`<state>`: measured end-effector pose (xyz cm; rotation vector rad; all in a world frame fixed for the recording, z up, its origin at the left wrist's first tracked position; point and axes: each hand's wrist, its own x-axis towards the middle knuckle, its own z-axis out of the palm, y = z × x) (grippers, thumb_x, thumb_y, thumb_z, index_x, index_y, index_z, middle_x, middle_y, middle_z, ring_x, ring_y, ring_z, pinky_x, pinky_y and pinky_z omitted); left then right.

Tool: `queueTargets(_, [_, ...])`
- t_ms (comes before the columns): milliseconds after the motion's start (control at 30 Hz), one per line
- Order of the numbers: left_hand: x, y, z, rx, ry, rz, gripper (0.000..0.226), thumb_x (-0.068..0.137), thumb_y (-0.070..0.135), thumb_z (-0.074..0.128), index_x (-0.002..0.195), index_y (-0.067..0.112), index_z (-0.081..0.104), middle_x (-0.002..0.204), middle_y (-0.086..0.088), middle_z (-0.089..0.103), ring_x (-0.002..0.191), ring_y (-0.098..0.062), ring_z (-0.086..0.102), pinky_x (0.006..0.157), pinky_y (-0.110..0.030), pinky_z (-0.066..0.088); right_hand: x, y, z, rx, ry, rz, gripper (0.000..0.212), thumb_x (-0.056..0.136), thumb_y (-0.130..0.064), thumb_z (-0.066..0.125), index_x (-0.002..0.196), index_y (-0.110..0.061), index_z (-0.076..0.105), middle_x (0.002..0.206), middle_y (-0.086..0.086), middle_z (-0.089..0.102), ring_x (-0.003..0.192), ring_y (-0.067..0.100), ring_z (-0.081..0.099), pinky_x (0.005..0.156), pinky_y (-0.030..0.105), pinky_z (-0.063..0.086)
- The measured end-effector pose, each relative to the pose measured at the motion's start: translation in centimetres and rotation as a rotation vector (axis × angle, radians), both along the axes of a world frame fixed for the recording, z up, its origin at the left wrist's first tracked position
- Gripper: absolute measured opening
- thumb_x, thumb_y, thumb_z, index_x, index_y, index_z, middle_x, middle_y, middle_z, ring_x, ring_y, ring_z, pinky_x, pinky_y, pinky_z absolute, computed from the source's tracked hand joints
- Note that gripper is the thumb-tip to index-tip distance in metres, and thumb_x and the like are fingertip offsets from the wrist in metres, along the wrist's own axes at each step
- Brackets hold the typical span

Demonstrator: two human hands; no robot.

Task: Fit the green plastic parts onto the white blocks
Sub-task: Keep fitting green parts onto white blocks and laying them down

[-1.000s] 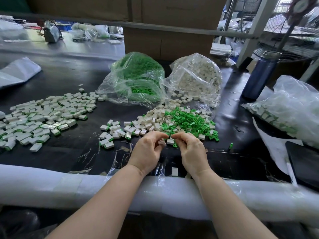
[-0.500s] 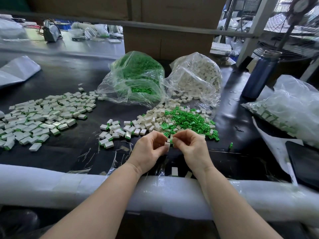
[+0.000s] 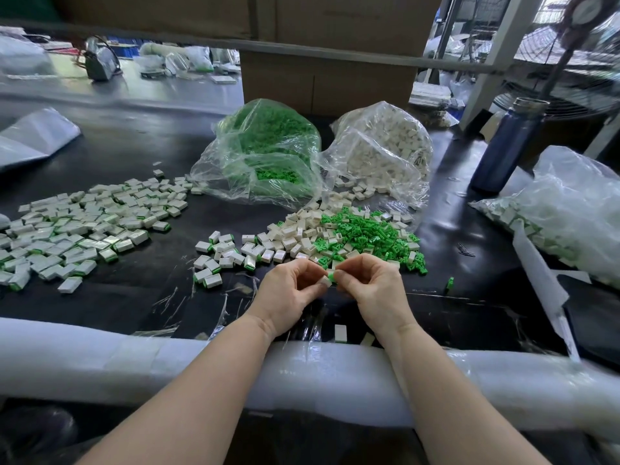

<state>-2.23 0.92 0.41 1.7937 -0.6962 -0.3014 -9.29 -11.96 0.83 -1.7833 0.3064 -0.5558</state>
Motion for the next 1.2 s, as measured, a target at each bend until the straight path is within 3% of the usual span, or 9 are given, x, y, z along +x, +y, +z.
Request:
queueTargets(300, [-0.03,-0.02,0.18,0.035,0.012,-0.012,0.010,0.081,0.009,0.069,0.091,0.008,0.067,0.087,-0.009,0.069,0.077,-0.012,0.061,0.075,-0.015,0.050,0.02,-0.05,-0.05,-0.024,-0.004,0.004,0.021,0.078,0.001,0.071,0.071,-0.018,0.064,0.066,-0.005,0.064,0.060,-0.002,0.059,0.061,0.012,0.049])
queueTargets(567, [0.08,0.01,0.14,0.001,0.045,0.036,0.009,0.080,0.008,0.070,0.083,0.016,0.067,0.082,-0.007,0.070,0.075,-0.013,0.063,0.076,-0.023,0.052,-0.02,-0.07,-0.21,-0.012,0.039,0.041,0.022,0.078,0.001,0.071,0.069,-0.018,0.063,0.062,-0.006,0.061,0.054,-0.004,0.054,0.056,0.011,0.044])
queueTargets(733, [0.01,0.09,0.20,-0.012,0.069,0.026,0.007,0.080,0.006,0.070,0.082,0.013,0.068,0.076,-0.003,0.068,0.069,-0.009,0.061,0.071,-0.017,0.051,-0.01,0.01,-0.12,0.002,0.052,0.038,0.024,0.078,0.001,0.070,0.068,-0.019,0.062,0.060,-0.007,0.060,0.051,-0.004,0.052,0.054,0.011,0.043])
queueTargets(1000, [-0.08,0.04,0.37,-0.048,0.109,0.036,0.014,0.081,0.004,0.068,0.077,0.018,0.066,0.071,-0.003,0.066,0.067,-0.012,0.060,0.069,-0.022,0.052,-0.07,0.12,0.01,0.034,0.051,0.042,0.023,0.078,0.000,0.070,0.068,-0.017,0.061,0.059,-0.004,0.059,0.051,0.001,0.052,0.052,0.014,0.043])
queueTargets(1200, [-0.17,0.08,0.43,-0.025,0.096,0.009,0.007,0.081,0.002,0.068,0.084,0.008,0.069,0.079,-0.007,0.067,0.072,-0.012,0.060,0.073,-0.019,0.052,-0.14,-0.17,-0.18,0.031,0.089,0.071,0.024,0.077,0.003,0.070,0.067,-0.016,0.060,0.055,-0.002,0.057,0.049,0.004,0.050,0.052,0.017,0.043])
